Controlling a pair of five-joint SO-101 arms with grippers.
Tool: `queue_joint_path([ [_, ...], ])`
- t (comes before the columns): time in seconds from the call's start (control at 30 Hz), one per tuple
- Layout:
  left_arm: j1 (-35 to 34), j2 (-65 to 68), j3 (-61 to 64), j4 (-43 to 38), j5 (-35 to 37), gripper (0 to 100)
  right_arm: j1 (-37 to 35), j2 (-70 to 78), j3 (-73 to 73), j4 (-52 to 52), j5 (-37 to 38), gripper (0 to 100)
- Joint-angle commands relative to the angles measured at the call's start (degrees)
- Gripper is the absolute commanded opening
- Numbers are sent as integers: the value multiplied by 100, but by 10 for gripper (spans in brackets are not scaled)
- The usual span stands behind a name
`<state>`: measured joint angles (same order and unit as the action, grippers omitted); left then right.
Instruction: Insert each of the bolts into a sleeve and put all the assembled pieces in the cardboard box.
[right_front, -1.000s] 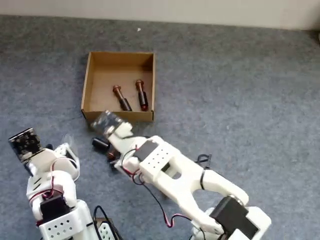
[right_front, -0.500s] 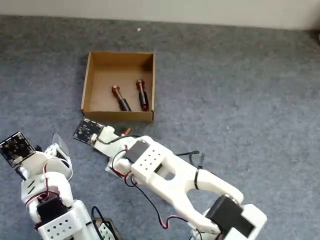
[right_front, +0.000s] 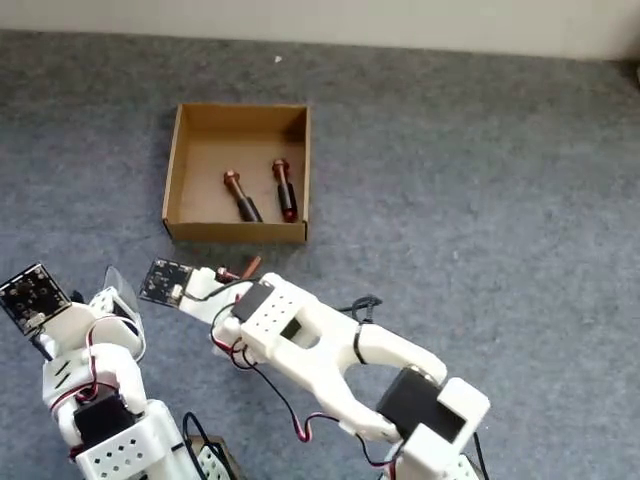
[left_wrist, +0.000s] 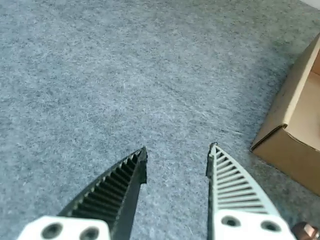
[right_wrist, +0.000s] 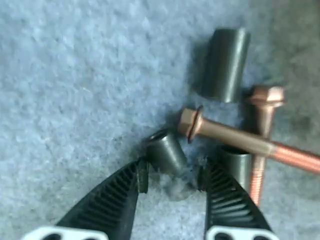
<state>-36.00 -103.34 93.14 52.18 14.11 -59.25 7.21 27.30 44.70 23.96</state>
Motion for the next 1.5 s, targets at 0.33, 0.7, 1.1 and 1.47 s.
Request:
queue_joint_path([
  [0.33, -48, -22, -22, -141, -62, 210, 66, 75, -259, 154, 62, 6],
  [0.7, -48, -22, -84, -123, -132, 211, 752, -2607, -75, 2176, -114, 4],
  [1.1, 1534, 40, -760, 545, -1705, 210, 2932, -5253, 1930, 1851, -1301, 4],
  [1.47, 3741, 57, -2079, 2215, -2796, 210, 5262, -5789, 3284, -198, -2462, 4],
])
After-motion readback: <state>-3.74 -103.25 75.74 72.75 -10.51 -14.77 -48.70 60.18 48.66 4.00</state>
